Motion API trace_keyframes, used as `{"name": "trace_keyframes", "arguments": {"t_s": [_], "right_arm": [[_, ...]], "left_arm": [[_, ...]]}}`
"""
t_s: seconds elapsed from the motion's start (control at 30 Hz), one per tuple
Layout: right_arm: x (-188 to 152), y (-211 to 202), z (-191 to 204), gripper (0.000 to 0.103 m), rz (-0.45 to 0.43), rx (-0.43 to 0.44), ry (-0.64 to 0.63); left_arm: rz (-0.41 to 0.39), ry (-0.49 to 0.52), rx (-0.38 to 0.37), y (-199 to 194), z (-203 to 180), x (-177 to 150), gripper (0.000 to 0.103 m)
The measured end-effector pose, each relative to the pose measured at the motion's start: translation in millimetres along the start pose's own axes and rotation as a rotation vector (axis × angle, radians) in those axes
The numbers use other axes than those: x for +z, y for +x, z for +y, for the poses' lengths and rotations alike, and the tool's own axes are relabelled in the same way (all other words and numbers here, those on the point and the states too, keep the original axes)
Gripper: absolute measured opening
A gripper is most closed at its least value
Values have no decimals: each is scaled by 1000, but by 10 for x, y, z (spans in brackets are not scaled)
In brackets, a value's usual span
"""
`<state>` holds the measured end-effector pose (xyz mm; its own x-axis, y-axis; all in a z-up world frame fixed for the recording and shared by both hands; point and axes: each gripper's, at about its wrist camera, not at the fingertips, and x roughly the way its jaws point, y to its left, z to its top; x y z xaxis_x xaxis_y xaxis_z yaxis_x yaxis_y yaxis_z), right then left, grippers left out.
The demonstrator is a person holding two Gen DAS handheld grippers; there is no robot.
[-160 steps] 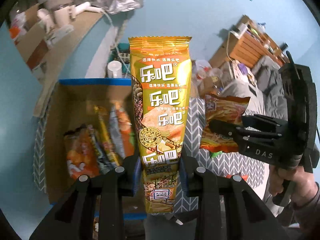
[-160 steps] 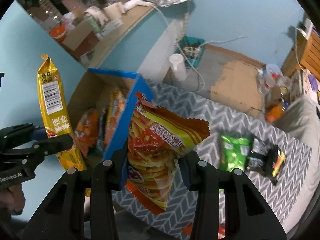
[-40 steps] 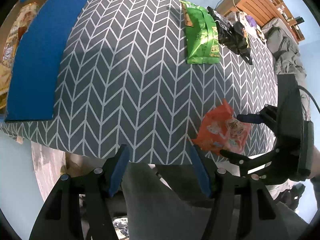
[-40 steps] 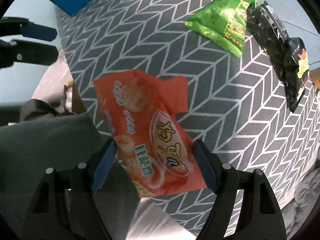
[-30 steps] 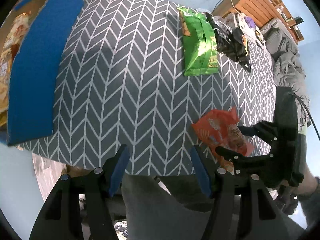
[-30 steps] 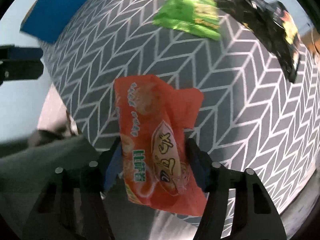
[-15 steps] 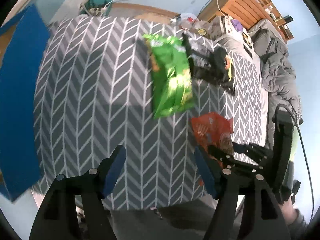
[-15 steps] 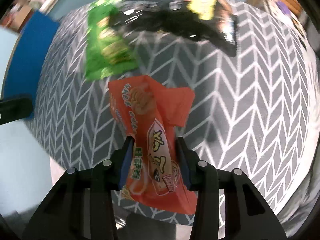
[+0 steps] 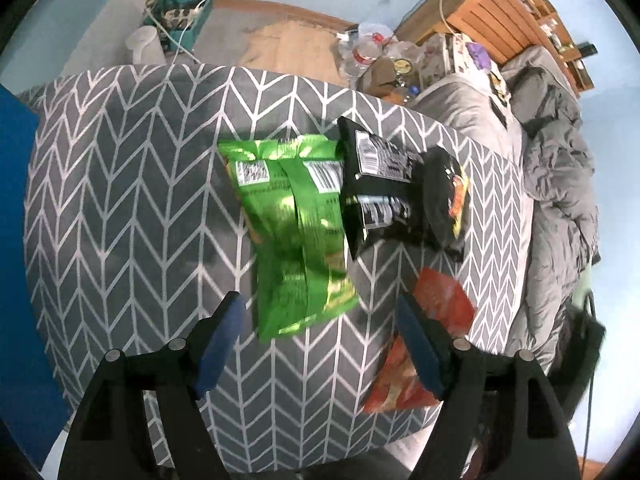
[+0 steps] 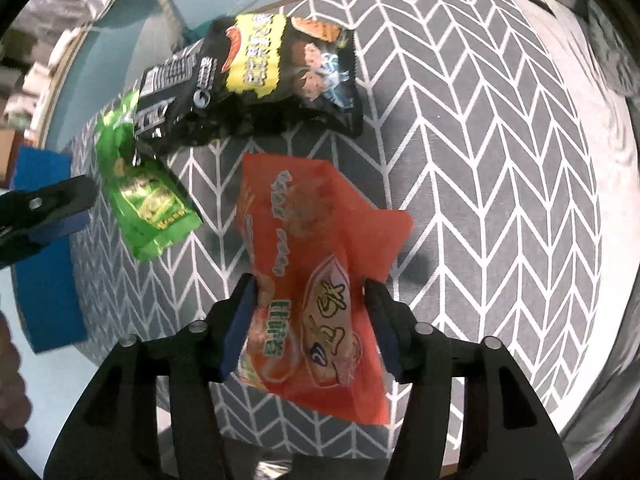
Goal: Organize snacks
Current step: 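Lower the left tool onto the green chip bag and grasp it while the right tool holds the red bag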
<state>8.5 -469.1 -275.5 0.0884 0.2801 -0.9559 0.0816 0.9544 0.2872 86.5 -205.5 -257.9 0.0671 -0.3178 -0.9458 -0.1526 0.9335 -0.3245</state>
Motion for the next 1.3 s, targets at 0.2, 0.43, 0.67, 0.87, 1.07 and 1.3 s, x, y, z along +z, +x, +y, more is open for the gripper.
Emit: {"name": "trace_keyframes", "arguments": {"t_s": [0.2,0.43,0.67,0.87,1.07,1.3], "right_arm": [[142,-223,-139,69,3,5,50],[53,-223,-139,69,7,-19,94],[-10,-168,-42,74,-9,-43,146],[27,-82,110,77,-30,-80,158],[77,50,269,77,-26,-111,156],[36,281,574,78,-3,-161,115]], "left_arm": [[38,-3,30,229,-19,156,79],[60,77,63,390,-24,238,57],[50,159,42,265,84,192,42],[83,192,55,149,283,49,40],[117,169,73,49,556,-83,40],[97,130,116,59,660,36,59]]}}
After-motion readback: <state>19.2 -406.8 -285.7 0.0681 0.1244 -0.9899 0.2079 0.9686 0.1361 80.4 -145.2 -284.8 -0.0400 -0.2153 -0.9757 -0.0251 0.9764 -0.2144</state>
